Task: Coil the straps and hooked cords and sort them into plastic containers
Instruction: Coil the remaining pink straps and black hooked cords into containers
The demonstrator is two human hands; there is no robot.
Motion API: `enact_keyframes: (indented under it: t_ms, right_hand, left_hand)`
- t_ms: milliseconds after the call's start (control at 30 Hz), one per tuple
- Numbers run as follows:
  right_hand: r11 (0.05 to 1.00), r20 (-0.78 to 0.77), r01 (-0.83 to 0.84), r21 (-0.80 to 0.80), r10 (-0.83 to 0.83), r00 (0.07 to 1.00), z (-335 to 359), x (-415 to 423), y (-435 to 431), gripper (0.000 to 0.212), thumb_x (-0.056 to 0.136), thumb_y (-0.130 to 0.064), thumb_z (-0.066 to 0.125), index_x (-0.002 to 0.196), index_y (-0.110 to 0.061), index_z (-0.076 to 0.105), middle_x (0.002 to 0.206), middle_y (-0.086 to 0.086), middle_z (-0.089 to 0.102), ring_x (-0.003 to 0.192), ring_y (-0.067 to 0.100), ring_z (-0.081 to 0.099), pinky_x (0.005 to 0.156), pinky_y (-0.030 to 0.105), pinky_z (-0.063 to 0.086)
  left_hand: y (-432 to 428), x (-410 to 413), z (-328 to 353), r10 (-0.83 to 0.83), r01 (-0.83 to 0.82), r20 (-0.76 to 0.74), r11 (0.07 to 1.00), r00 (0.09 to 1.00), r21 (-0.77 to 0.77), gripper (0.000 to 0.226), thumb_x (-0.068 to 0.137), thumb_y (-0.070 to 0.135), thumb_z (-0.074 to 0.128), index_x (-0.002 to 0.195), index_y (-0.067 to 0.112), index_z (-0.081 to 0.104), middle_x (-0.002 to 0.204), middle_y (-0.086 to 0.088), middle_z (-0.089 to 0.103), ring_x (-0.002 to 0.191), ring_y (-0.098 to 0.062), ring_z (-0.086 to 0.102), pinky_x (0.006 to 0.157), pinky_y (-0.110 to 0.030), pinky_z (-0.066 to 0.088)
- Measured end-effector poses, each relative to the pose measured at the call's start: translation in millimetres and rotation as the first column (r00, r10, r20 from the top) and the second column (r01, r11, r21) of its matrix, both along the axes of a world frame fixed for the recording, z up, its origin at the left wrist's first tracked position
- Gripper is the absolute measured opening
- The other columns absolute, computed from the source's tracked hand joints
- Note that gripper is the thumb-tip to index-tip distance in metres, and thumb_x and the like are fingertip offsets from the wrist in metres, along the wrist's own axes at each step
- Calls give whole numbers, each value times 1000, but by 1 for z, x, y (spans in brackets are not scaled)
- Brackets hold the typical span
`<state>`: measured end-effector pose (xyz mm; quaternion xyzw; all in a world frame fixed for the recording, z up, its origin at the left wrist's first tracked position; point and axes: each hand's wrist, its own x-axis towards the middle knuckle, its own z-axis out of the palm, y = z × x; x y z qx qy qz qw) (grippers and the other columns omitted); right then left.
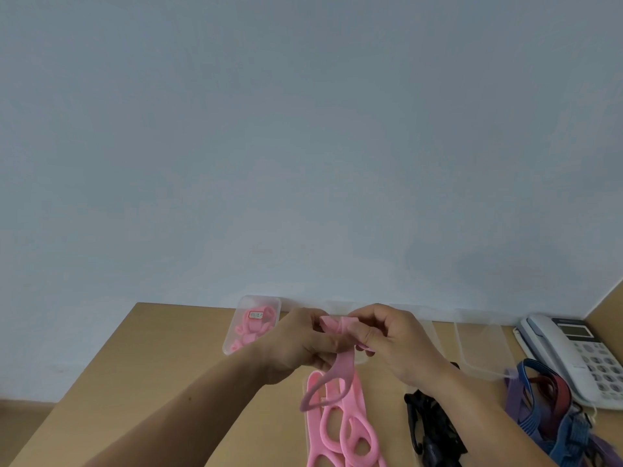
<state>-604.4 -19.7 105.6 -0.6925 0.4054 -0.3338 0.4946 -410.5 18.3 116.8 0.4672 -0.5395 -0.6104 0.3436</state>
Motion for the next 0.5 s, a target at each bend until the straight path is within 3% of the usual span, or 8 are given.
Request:
enact_keyframes:
  t_ms: [100,233,333,367,500]
  right_hand:
    - [1000,-20,15,-23,-15,1000,0,2,1,16,83,-37,76,96,-29,72,90,-11,74,85,4,70,74,21,56]
    - [999,-29,25,-29,-26,999,0,2,2,21,79,-26,82,95,-33,70,93,-11,73,87,9,69,80,31,59]
    - [999,-43,-3,-33,1,999,1,0,4,28,75,-23,83,93,-39,68,92,-10,72,85,13,68,76,33,59]
    - [1000,-33,-7,-22,6,999,1,0,4,30,72,-26,83,93,-40,67,92,-10,72,85,13,68,75,32,59]
    - [996,72,-8,84,2,997,3,-3,4,43,67,-49,79,103,-30,67,98,-6,71,80,14,68,72,30,58]
  left_hand:
    - [0,2,1,-16,22,-77,997,997,76,19,85,24,73,96,8,73,86,-10,68,77,-23,64,76,-33,54]
    - [-2,1,-1,86,-53,-186,983,979,174,43,83,38,68,106,2,71,102,-22,68,89,-31,65,86,-42,54]
    - [-3,-1,-2,101,-67,-209,984,973,164,12,79,25,76,88,17,78,96,-14,72,81,-24,68,73,-32,57]
    - [-3,-1,-2,111,-79,-213,984,971,157,12,78,21,78,88,17,76,94,-12,73,79,-22,69,69,-29,56]
    - [-6,1,-3,163,-139,-224,983,961,118,41,73,8,78,110,0,63,99,-16,70,87,-31,70,79,-37,59]
